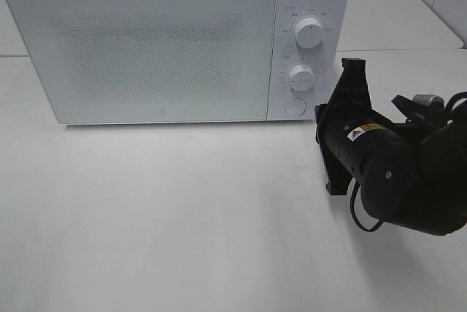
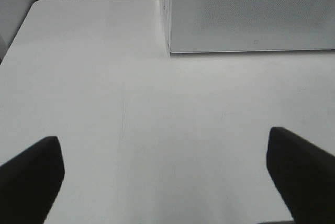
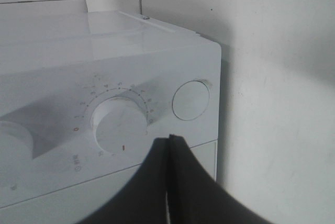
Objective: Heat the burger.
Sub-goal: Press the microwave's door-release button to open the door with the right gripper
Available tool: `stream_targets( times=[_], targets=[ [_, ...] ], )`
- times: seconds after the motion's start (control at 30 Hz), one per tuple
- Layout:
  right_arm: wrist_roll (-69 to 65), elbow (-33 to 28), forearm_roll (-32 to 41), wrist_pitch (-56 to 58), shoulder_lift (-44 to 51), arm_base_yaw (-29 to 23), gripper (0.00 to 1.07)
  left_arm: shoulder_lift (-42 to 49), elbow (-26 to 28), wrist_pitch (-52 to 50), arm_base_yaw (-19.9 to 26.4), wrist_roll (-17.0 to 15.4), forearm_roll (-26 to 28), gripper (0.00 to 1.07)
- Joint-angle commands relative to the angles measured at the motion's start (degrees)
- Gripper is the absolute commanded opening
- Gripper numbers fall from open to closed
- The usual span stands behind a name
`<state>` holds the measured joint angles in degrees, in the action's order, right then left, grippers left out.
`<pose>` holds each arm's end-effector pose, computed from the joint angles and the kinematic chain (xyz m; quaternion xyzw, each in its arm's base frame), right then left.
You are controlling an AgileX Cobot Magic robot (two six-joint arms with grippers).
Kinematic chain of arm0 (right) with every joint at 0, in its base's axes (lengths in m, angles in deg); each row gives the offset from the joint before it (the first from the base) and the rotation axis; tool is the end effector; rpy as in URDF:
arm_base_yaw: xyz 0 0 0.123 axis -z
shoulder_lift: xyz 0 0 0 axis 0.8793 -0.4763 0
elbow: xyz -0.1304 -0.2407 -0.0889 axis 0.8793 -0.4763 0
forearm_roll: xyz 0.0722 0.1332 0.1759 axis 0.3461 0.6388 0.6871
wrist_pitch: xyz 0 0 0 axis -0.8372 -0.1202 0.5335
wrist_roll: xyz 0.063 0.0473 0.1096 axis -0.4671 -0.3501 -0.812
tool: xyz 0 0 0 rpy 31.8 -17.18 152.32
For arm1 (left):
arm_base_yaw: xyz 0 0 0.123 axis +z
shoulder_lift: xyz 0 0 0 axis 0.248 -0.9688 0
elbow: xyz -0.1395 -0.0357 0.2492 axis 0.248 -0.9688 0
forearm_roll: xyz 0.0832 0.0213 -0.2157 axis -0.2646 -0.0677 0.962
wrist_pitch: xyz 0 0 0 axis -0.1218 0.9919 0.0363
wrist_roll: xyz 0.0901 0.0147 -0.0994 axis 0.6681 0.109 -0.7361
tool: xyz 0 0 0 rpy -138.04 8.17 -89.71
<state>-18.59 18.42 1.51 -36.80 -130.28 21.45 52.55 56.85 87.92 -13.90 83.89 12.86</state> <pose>0.2932 0.1368 0.1405 0.5783 0.5689 0.4090 0.4179 0.0108 -0.0106 0.2544 0.0208 0.8461 -0.0297 0.5318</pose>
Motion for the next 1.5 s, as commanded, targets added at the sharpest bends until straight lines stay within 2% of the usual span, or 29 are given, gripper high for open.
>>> stream_targets(
  times=[0.03,0.13,0.33,0.53,1.0,1.5],
  targets=[
    [0.6,1.2,-2.2,0.8,-1.5,0.9,0.00,1.1,0.0,-0.2,0.2,-0.3,0.2,0.98],
    [-2.8,2.3,-4.8,0.8,-4.1,1.4,0.00,1.1,0.0,-0.2,0.2,-0.3,0.2,0.98],
    [-4.1,5.8,-5.2,1.0,-8.1,1.4,0.00,1.1,0.0,-0.2,0.2,-0.3,0.2,0.98],
    [-7.4,8.5,-9.5,1.7,-10.9,3.8,0.00,1.1,0.0,-0.2,0.2,-0.3,0.2,0.98],
    [-7.6,13.6,-9.9,2.2,-14.8,4.8,0.00,1.1,0.0,-0.2,0.2,-0.3,0.2,0.98],
    [-6.6,15.9,-9.7,4.6,-16.4,7.4,0.00,1.1,0.0,-0.2,0.2,-0.3,0.2,0.98]
  ],
)
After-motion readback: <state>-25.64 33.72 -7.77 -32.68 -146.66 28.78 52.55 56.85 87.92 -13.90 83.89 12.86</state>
